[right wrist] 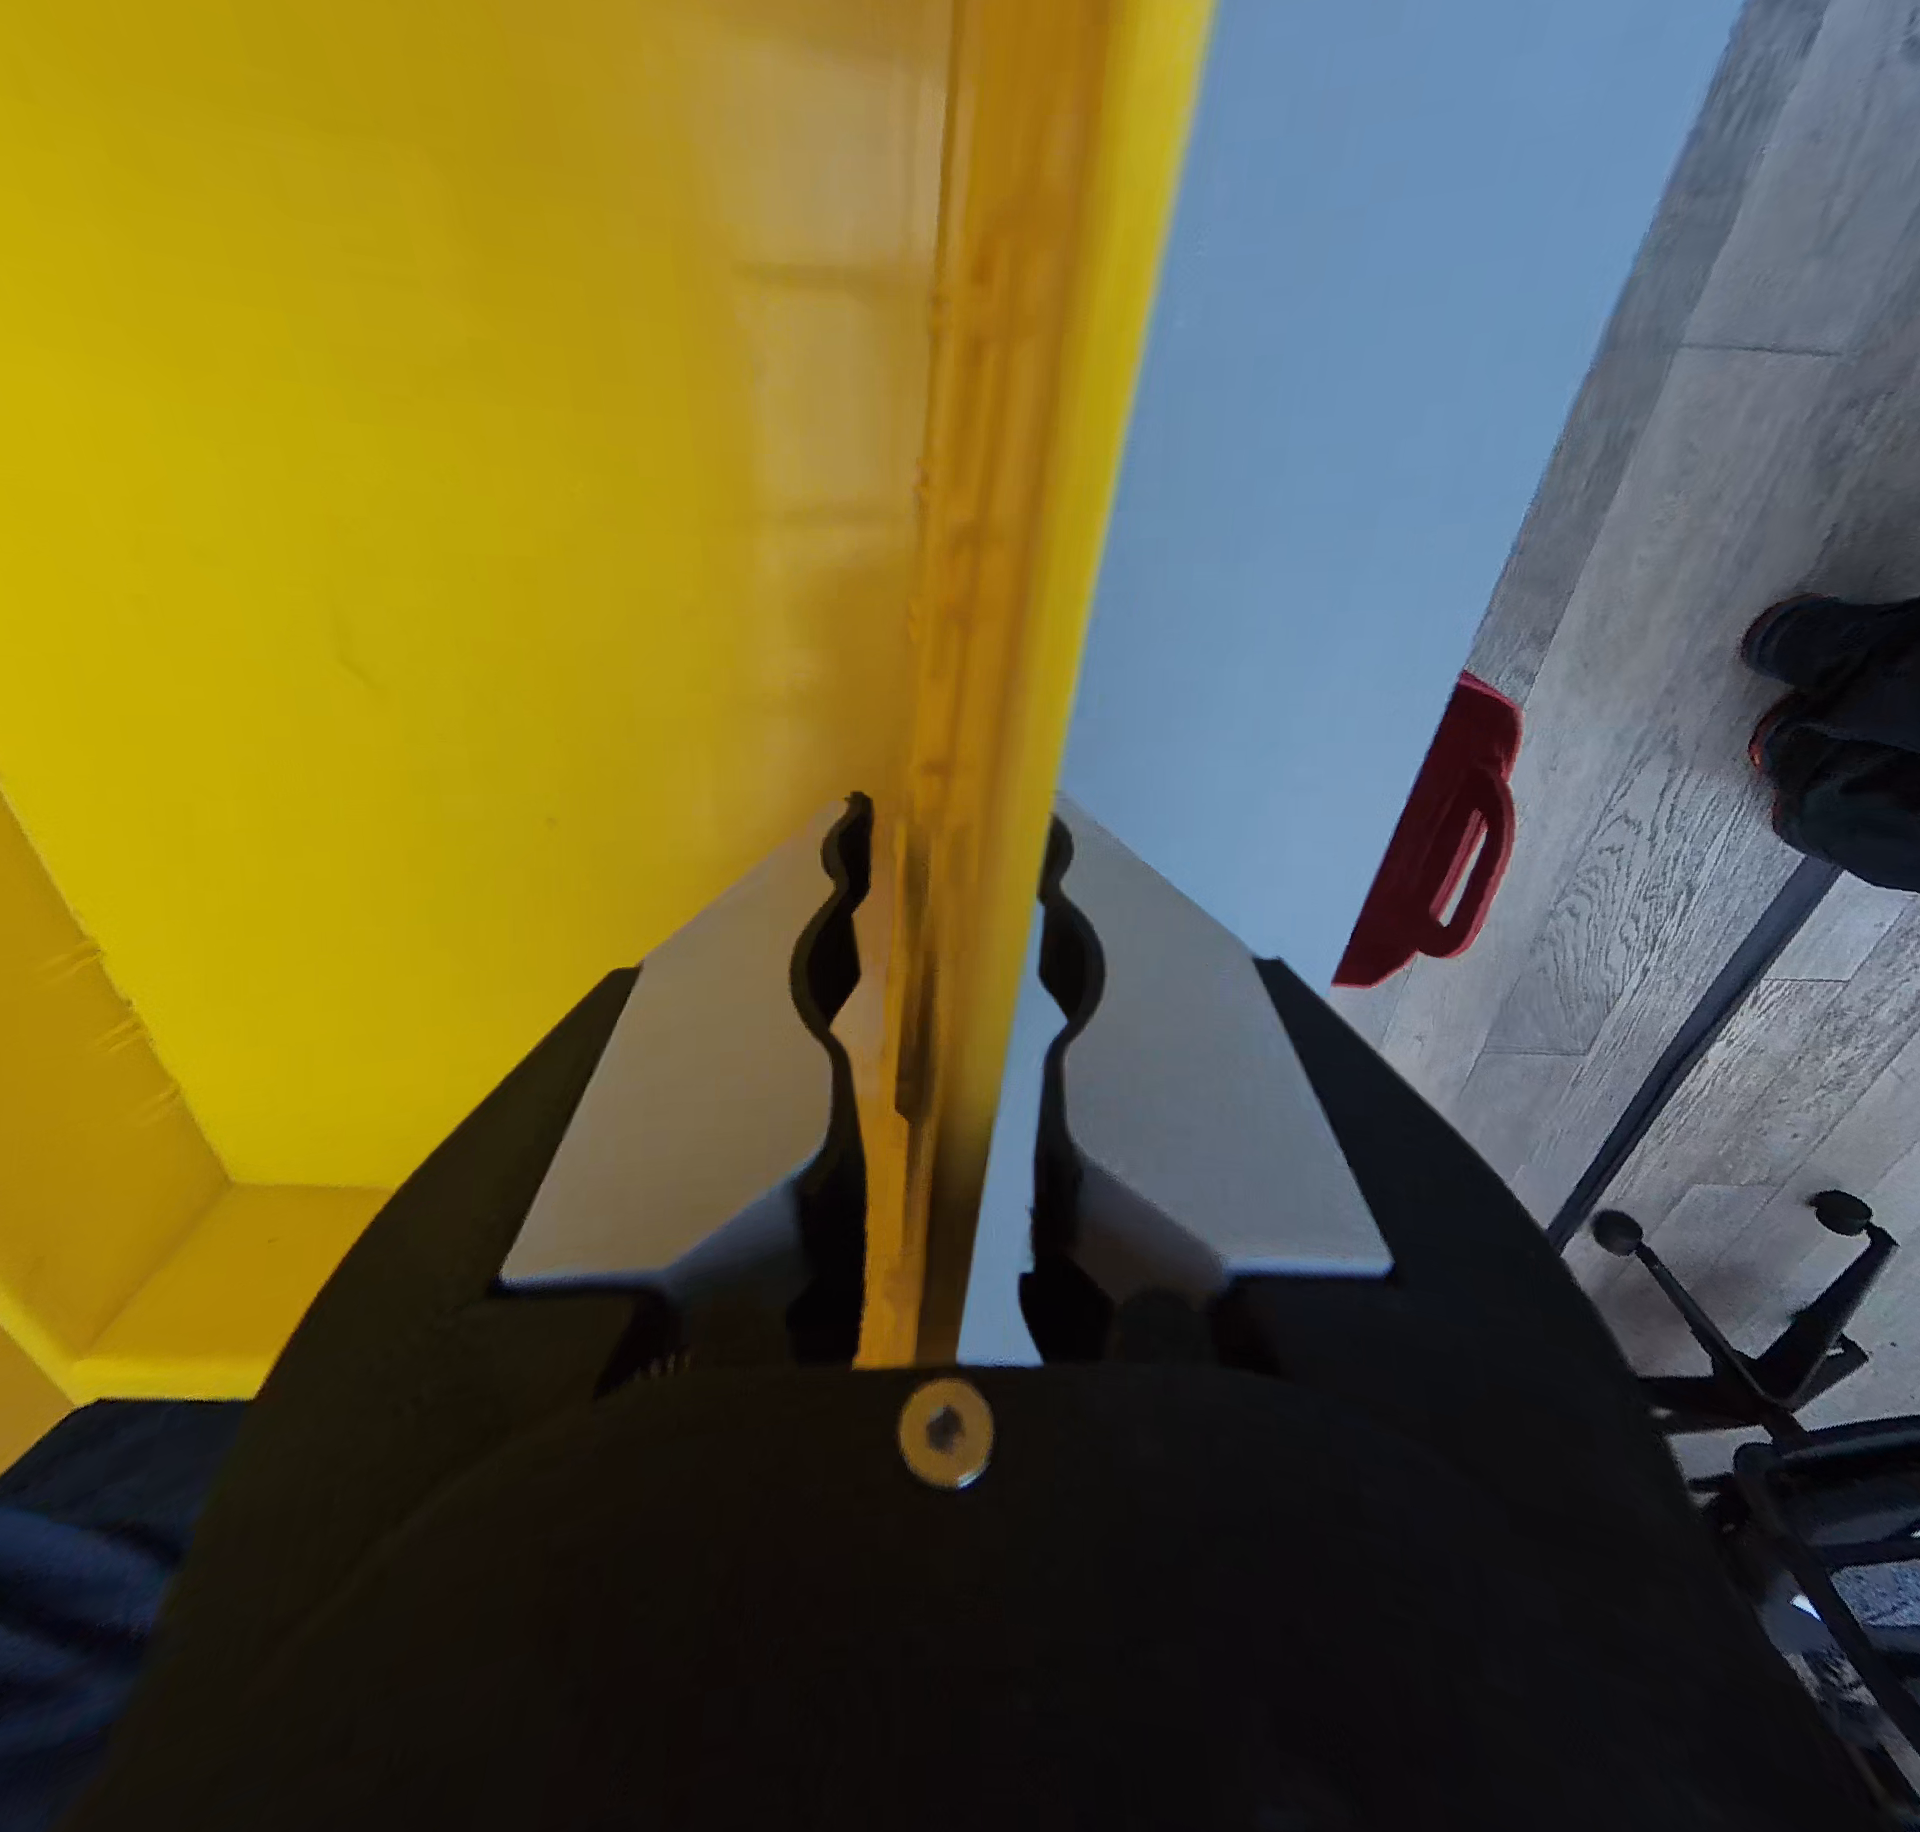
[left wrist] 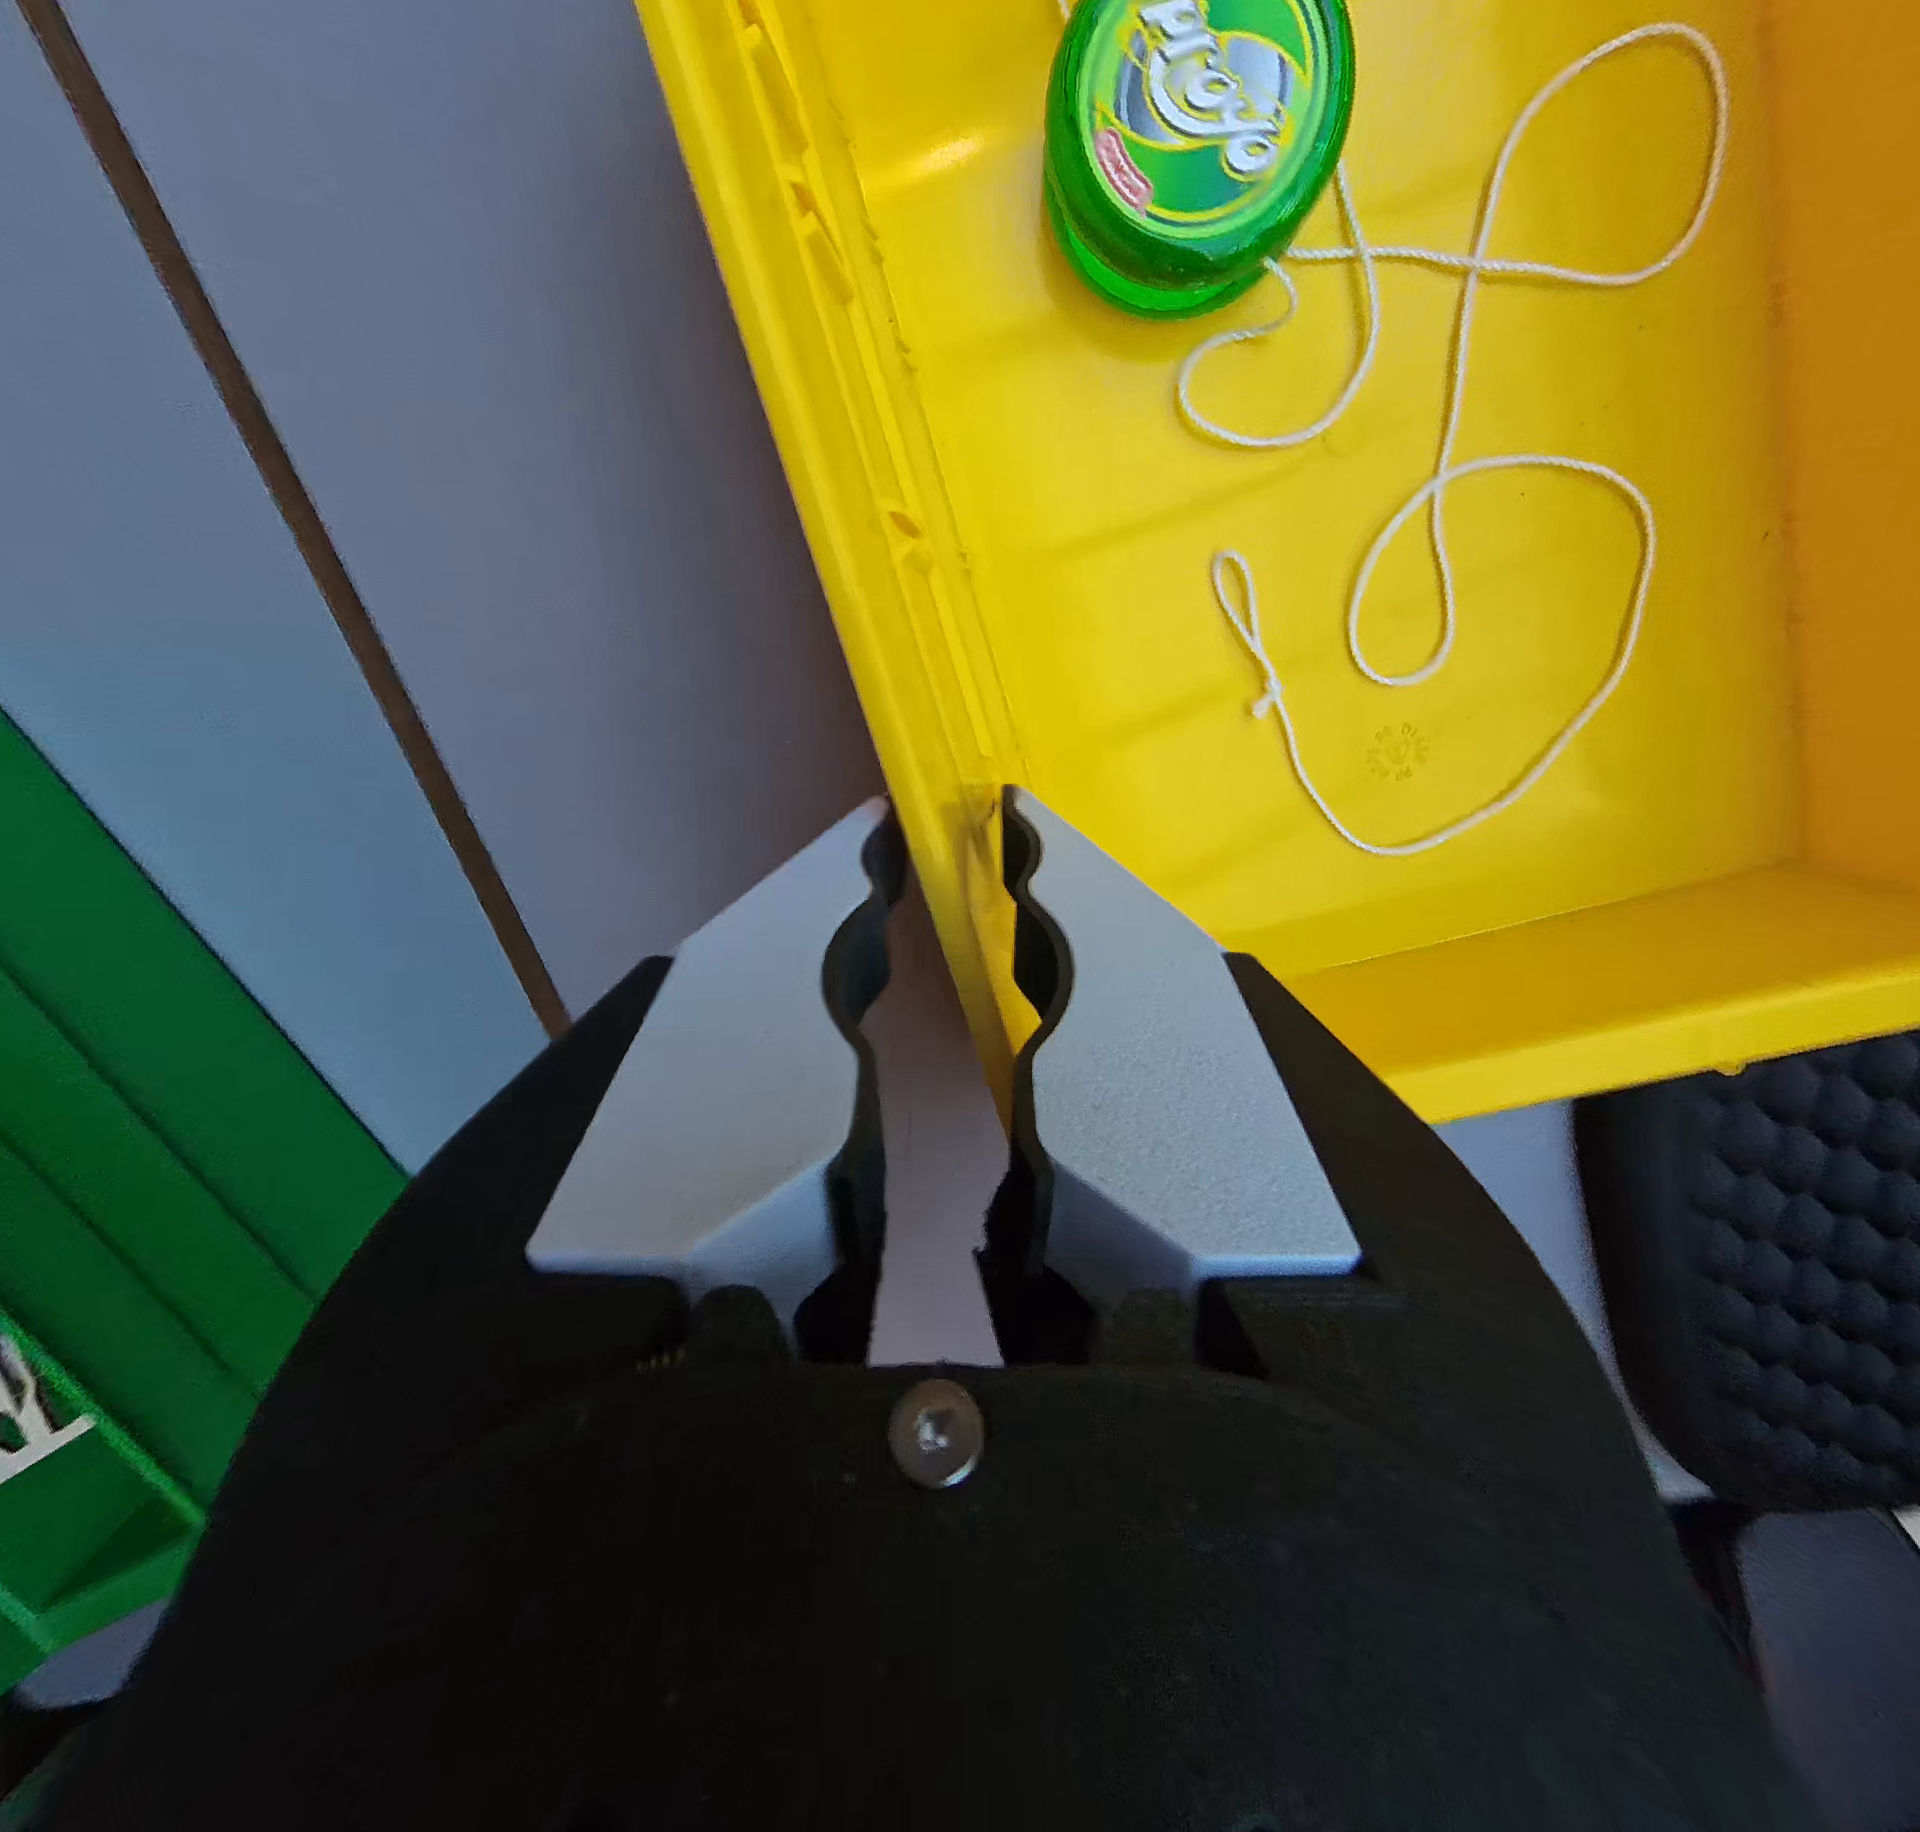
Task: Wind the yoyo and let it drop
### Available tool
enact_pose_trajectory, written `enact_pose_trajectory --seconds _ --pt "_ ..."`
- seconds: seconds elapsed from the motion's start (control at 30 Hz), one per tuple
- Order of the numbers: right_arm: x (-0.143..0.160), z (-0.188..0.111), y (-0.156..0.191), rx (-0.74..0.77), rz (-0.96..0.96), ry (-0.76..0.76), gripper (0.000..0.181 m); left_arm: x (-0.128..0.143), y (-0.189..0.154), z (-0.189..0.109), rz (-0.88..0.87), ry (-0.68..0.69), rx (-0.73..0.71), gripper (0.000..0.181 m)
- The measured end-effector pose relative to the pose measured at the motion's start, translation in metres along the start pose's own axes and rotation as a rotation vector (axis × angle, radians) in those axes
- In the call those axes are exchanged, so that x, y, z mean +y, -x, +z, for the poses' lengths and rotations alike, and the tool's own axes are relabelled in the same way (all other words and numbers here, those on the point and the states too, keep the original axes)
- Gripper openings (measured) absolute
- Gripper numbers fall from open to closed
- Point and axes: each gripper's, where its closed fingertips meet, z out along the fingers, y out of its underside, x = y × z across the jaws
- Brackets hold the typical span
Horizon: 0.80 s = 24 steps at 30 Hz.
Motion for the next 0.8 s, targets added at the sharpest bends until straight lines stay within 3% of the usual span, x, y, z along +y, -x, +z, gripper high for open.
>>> enact_pose_trajectory --seconds 0.07,0.17,0.23,0.3,0.37,0.43,0.5,0.57,0.7,0.8 --pt "-0.01 -0.011 -0.002 0.001 0.036 -0.07 0.047 -0.016 0.005 -0.012 -0.029 -0.08 -0.025 0.039" --pt "-0.019 -0.039 -0.006 0.045 0.023 -0.149 0.066 -0.068 -0.008 -0.051 -0.051 -0.338 0.05 0.062" --pt "-0.028 -0.067 -0.009 0.114 -0.027 -0.227 0.072 -0.105 -0.031 -0.079 -0.002 -0.507 0.107 0.078" --pt "-0.043 -0.106 -0.004 0.181 -0.092 -0.37 0.073 -0.125 -0.063 -0.084 0.102 -0.568 0.145 0.085" --pt "-0.057 -0.162 0.009 0.245 -0.142 -0.617 0.073 -0.13 -0.072 -0.057 0.202 -0.486 0.029 0.081" --pt "-0.06 -0.226 0.038 0.218 -0.16 -0.932 0.069 -0.127 -0.068 -0.021 0.277 -0.354 -0.085 0.077" --pt "-0.048 -0.28 0.069 0.157 -0.193 -1.21 0.072 -0.124 -0.064 0.009 0.304 -0.252 -0.132 0.08" --pt "-0.029 -0.316 0.097 0.122 -0.247 -1.388 0.082 -0.118 -0.061 0.033 0.258 -0.156 -0.103 0.081" --pt "0.007 -0.323 0.138 0.105 -0.389 -1.413 0.082 -0.105 -0.052 0.064 0.083 0.015 -0.023 0.078" --pt "0.03 -0.318 0.152 0.132 -0.448 -1.414 0.083 -0.107 -0.054 0.077 0.03 0.024 0.022 0.077"
